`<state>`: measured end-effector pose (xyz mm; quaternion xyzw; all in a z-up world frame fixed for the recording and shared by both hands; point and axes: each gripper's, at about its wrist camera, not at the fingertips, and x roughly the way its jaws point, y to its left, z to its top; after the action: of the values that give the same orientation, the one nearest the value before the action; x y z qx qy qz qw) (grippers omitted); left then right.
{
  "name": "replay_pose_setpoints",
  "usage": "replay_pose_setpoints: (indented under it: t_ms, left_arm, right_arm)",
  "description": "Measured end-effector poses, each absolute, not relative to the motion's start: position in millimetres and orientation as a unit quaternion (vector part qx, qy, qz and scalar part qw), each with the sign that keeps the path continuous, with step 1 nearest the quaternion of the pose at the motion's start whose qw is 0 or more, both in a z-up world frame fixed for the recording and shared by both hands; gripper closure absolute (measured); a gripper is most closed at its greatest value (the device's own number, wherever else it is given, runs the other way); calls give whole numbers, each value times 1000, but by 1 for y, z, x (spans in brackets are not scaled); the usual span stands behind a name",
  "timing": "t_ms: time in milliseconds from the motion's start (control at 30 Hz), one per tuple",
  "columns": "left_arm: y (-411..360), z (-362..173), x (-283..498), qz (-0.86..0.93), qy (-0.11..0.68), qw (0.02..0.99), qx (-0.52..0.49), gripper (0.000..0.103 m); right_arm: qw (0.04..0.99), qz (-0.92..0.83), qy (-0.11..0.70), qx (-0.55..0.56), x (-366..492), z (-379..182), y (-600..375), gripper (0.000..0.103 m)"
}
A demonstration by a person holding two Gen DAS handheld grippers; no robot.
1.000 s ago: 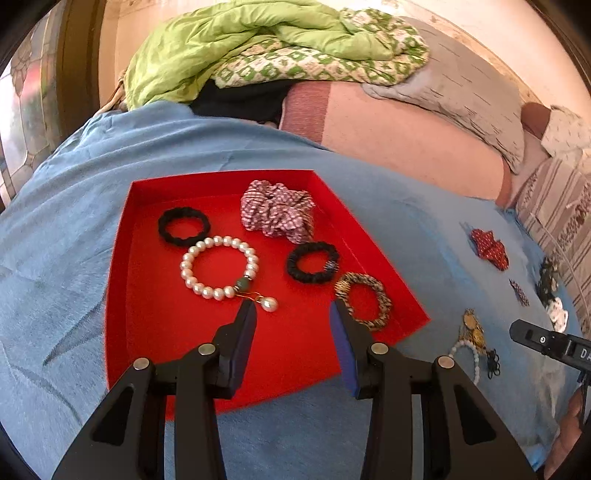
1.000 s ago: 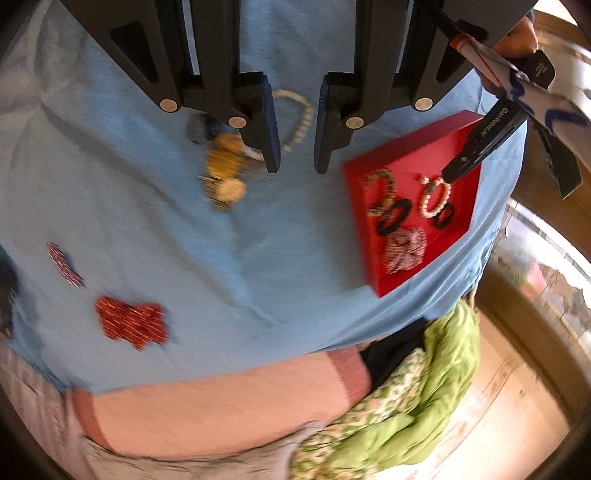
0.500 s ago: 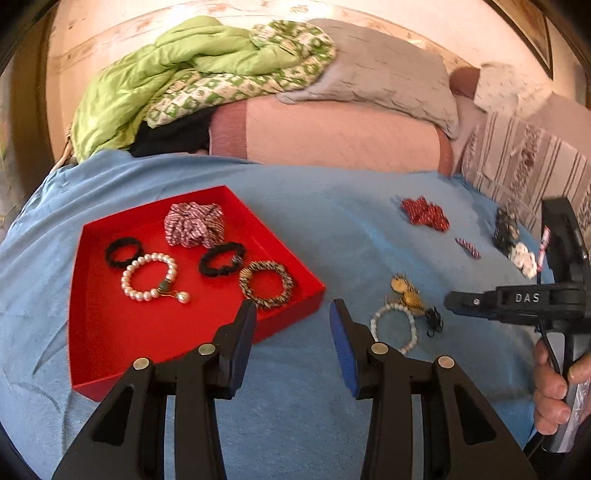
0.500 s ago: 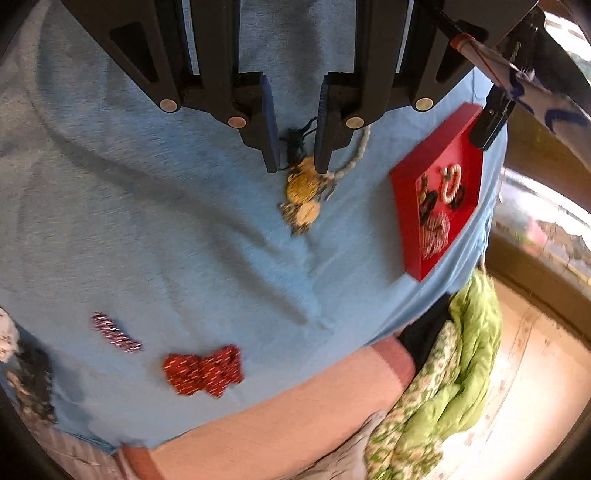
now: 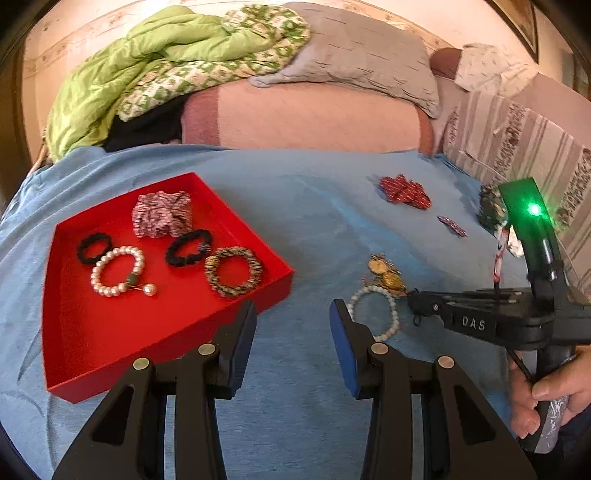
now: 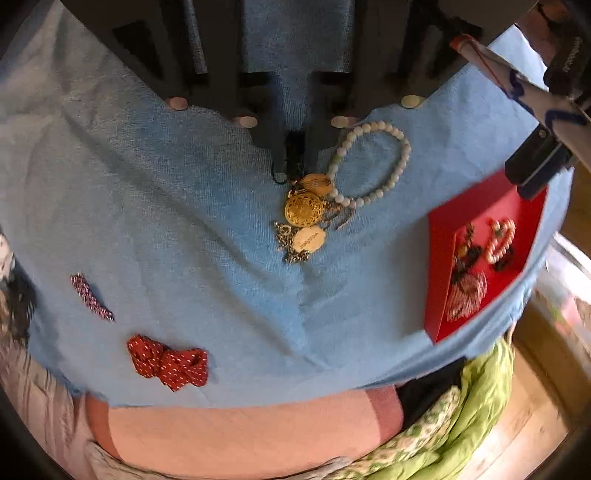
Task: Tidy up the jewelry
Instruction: 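Withdraw both open tools from the tray back to the jewelry pile, then grasp the small pearl bracelet with the left tool while the right tool grasps the black tassel earring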
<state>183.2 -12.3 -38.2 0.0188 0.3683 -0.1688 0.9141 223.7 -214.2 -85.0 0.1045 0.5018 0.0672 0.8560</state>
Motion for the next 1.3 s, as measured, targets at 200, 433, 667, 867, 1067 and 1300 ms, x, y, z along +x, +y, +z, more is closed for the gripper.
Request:
replay_pose_setpoints:
  t_ms: [200,433,667,867,1067,1300]
  left_arm:
    - [-34,-52,190,-205,396,895,22,63]
    - [-59,-73,208,-212,429,878,24,63]
    - [-82,-90,216,-195,443,872,73,84]
    - [-79,-81,215,-188,425,882,76,98]
    - [-66,-46,201,-206,364,907,49,98]
    - [-47,-14,190,-213,309,927,22,98]
  right_arm:
    - [877,51,449,165,209,-61,-251,94]
    - [882,66,420,202,202,-45,-265,94]
    - [885,89,411,200,202,-38,-255,94]
    - [889,96,403,194,203,-34,-252,94]
    - [893,97,394,197,201,-31,-252,94]
    - [894,103,391,192,201,-31,-246,94]
